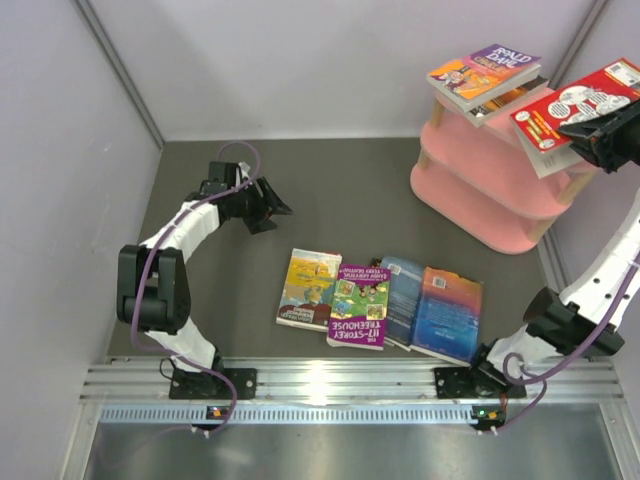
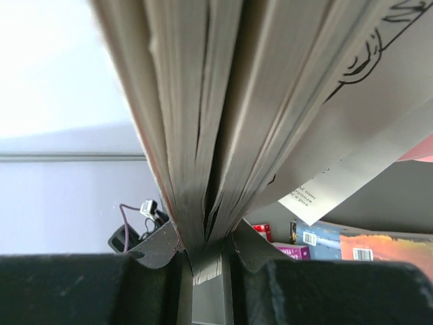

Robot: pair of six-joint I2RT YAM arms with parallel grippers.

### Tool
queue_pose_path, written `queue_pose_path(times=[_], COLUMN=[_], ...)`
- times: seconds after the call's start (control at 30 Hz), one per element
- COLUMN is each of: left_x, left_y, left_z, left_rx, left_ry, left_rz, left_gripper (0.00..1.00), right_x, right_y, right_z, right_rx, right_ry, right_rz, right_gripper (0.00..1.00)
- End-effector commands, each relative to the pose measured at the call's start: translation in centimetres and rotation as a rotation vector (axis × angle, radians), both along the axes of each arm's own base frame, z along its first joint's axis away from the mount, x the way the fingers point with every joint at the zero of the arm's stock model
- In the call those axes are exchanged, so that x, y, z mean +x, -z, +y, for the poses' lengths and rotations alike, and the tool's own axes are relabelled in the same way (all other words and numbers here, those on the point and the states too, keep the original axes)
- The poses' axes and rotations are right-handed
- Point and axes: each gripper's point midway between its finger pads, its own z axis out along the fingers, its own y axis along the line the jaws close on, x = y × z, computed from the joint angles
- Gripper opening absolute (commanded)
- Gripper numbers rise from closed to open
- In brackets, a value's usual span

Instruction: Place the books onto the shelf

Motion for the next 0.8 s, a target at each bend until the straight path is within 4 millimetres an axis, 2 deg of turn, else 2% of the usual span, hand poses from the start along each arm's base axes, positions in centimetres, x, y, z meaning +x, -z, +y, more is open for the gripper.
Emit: queue_pose_path(times=[0.0, 0.3, 0.6, 0.67, 0.73, 0.77], left_x=[0.0, -0.2, -0.2, -0.2, -0.3, -0.3], left_y=[-2.2, -1.9, -1.6, -1.7, -1.6, -1.5], left_z=[-0.4, -0.1, -0.1, 0.0, 0.1, 0.2], left_rx=[-0.032, -0.015, -0.025, -0.020, -0.014, -0.007], left_ry=[0.021, 0.016, -0.004, -0.008, -0.010, -0.014], left_rz=[-0.074, -0.068, -0.064, -0.066, -0.065, -0.060], left_gripper=[0.69, 0.68, 0.68, 0.68, 0.68, 0.68], right_x=[-1.0, 1.4, 4.0, 4.2, 4.1, 3.9], right_y=[0.7, 4.4, 5.7, 6.1, 6.3, 6.4], right_z=[-0.8, -3.0, -4.9, -5.0, -5.1, -5.1], right_rx=[0.041, 0.120, 0.142, 0.148, 0.145, 0.131], right_ry=[-0.017, -0.044, -0.075, -0.085, -0.086, -0.090], right_rz=[0.024, 0.117, 0.124, 0.130, 0.141, 0.142], right_gripper=[0.00, 0.00, 0.01, 0.07, 0.22, 0.35])
